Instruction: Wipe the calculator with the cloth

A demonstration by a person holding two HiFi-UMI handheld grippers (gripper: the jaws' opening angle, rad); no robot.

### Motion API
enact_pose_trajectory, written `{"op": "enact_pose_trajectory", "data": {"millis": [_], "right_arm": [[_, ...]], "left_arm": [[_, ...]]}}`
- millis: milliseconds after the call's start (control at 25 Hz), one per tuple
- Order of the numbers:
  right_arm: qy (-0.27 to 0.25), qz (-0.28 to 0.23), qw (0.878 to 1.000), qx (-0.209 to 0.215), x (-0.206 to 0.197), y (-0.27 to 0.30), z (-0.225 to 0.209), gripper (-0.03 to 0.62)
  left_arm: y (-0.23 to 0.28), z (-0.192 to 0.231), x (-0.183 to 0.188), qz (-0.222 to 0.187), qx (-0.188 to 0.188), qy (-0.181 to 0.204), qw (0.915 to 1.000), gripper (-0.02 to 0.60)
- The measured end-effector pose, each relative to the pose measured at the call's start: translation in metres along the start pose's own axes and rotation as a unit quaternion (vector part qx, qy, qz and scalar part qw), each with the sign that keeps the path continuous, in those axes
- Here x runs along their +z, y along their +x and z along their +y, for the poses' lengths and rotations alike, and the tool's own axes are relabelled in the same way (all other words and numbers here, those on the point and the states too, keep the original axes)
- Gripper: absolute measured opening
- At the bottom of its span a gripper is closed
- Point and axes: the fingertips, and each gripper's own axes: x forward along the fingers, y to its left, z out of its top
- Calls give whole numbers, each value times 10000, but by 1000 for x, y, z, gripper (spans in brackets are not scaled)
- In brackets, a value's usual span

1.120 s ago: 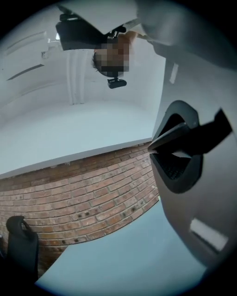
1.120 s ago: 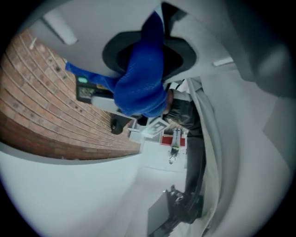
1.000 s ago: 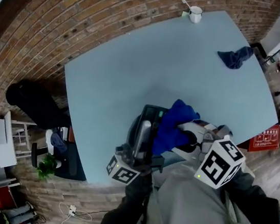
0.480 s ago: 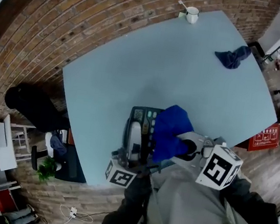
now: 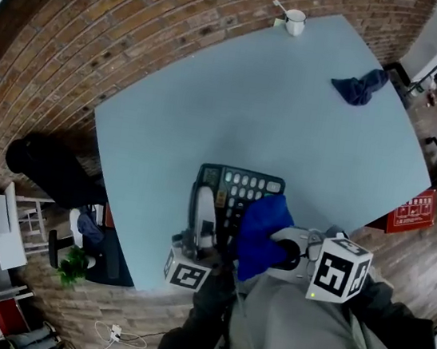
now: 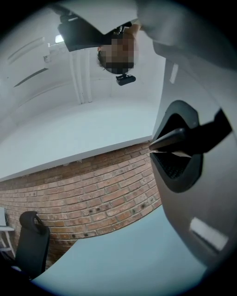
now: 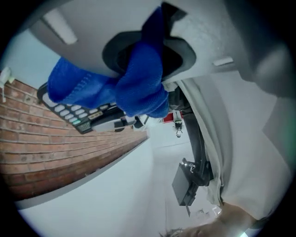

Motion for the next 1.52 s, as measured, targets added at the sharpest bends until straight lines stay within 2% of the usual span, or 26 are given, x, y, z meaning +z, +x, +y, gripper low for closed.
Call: {"op": "enact_pose_trajectory", "data": {"millis": [120,200,240,320,360,440,600,680,760,880,960,1040,1120,1200,1320,1400,1520], "right_arm": [[-65,-605,9975,-359,10,-24,-29,67],[332,-1314,9858,-991,27,-52,-59,67],[552,-1510,9774,-1376,32,-66,-74,67],[674,-1542,9661,-1959,32,-83,-95,67],[650,-1517,9649,-2042,32,-84,-98,67],[657,-1492,9714,-1723,31,-73,-87,67],[680,-1305,9888,-242,24,-30,-28,67],[521,-1149,9919,177,19,-16,-8,67],[421,-1298,9906,48,21,-18,-13,67],[985,-1882,9723,-977,32,-51,-59,67],[1076,-1890,9612,-1697,29,-76,-90,67],[932,-1679,9613,-1977,25,-84,-103,67],[958,-1232,9722,-1747,21,-68,-91,67],[959,-660,9857,-1216,18,-38,-62,67],[666,-60,9963,-546,18,2,-26,67],[503,-102,9976,-460,20,8,-25,67],[816,-849,9901,-769,27,-14,-55,67]], "left_arm": [[-4,2,2,-69,-68,-214,9997,48],[-5,2,0,18,-115,-340,9994,48],[-5,0,-2,42,-138,-403,9991,48],[-2,-5,-5,-18,-185,-586,9981,48],[0,-7,-5,-90,-199,-725,9971,48],[0,-4,-4,-217,-135,-880,9958,48],[-3,6,7,-404,-29,-865,9954,46],[-3,6,9,-453,-64,-887,9950,46],[-4,6,11,-470,-87,-913,9947,46],[-5,4,8,-380,-157,-1010,9940,46],[-4,0,-1,-257,-157,-1065,9939,46],[-5,1,-9,-243,-43,-1041,9943,48],[-6,5,-13,-257,97,-938,9952,46],[-7,7,-15,-232,149,-844,9960,46],[-7,8,-17,-63,232,-301,9993,46],[-9,7,-15,47,212,-60,9997,46],[-8,-2,-18,170,-44,-84,9998,51]]}}
